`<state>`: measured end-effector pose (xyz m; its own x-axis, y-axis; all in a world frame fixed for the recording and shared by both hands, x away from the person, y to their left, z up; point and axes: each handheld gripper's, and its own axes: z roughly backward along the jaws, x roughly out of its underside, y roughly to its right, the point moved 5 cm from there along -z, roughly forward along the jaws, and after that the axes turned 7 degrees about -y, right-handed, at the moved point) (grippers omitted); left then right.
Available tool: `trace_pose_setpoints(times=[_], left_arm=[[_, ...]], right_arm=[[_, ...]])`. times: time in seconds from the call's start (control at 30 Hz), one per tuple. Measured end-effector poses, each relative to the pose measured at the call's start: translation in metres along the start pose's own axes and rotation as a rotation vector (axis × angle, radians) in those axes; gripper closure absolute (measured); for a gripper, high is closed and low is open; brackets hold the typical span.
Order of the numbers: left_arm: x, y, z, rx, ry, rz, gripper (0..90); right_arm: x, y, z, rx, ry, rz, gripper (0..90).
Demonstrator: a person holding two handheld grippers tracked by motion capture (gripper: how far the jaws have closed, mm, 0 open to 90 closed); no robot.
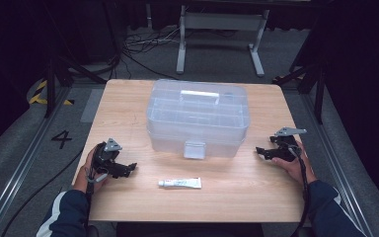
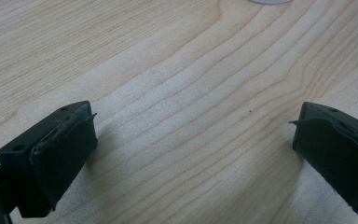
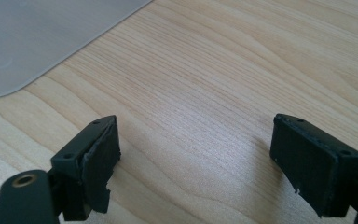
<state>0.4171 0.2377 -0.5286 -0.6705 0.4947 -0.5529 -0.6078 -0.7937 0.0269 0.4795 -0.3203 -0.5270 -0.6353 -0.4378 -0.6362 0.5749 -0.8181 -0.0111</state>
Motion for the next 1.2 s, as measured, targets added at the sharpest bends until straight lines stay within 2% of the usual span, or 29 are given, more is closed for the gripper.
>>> trace_pose_setpoints(times=[0.37, 0.47, 0.63, 0.83, 0.93, 1.0, 1.2], left_arm=[[0.012, 0.002, 0.008, 0.002, 0.004, -0.017, 0.3], [0.014, 0.003, 0.01, 0.02, 0.007, -0.032, 0.4], [0.016, 0.002, 0.011, 0.033, 0.003, -0.057, 0.4], [0.016, 0.002, 0.011, 0.033, 0.004, -0.054, 0.4], [0.016, 0.002, 0.011, 0.033, 0.005, -0.053, 0.4], [0.016, 0.002, 0.011, 0.034, 0.005, -0.053, 0.4], [0.016, 0.002, 0.011, 0.034, 0.004, -0.053, 0.4]], right_arm=[[0.0, 0.0, 0.0, -0.001, -0.004, 0.001, 16.2], [0.0, 0.0, 0.001, -0.002, -0.006, 0.001, 16.2], [-0.003, 0.002, 0.004, 0.003, -0.061, -0.003, 22.1], [-0.007, 0.001, 0.013, -0.005, -0.029, 0.021, 23.7], [-0.012, 0.0, 0.02, 0.01, -0.022, 0.034, 28.3], [-0.015, -0.002, 0.024, 0.021, -0.011, 0.05, 28.4], [-0.024, -0.001, 0.039, 0.012, 0.04, 0.032, 28.5]])
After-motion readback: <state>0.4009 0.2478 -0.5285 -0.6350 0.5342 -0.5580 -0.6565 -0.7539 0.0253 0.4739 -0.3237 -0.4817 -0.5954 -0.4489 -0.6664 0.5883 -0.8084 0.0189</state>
